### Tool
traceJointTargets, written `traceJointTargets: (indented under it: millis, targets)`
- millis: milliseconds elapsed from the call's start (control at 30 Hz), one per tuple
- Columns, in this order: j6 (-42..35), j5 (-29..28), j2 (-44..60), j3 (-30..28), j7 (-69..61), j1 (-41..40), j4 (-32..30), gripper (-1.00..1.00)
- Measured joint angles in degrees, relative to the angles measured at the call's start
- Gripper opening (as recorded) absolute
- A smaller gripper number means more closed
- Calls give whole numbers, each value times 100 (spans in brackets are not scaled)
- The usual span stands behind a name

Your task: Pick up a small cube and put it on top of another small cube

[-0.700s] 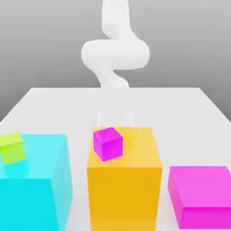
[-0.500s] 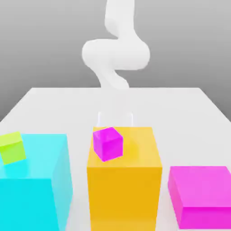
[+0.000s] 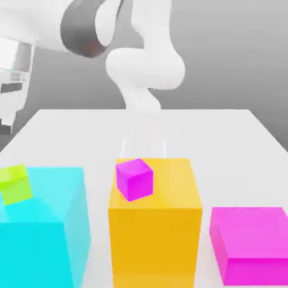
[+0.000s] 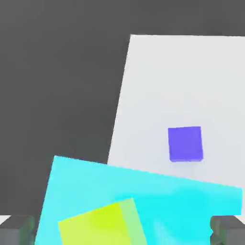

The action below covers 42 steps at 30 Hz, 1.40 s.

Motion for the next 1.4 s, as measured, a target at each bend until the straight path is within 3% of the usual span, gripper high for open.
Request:
traceJointTargets:
  millis: [367,567,600,800,1033,1400]
  targets:
    - [863,431,1617,-552,2386,-1037,-641,0]
    - [1747,924,2783,-317,2358,-1300,-538,0]
    - [1901,965,2972,-255,2327,-1354,-504,-100]
    - [1992,987,3066,-224,2310,-1379,-486,-100]
    - [1060,586,1956,-467,2574,-1207,-666,-100]
    - [-438,226,2538,320,260,-855,1410,-100]
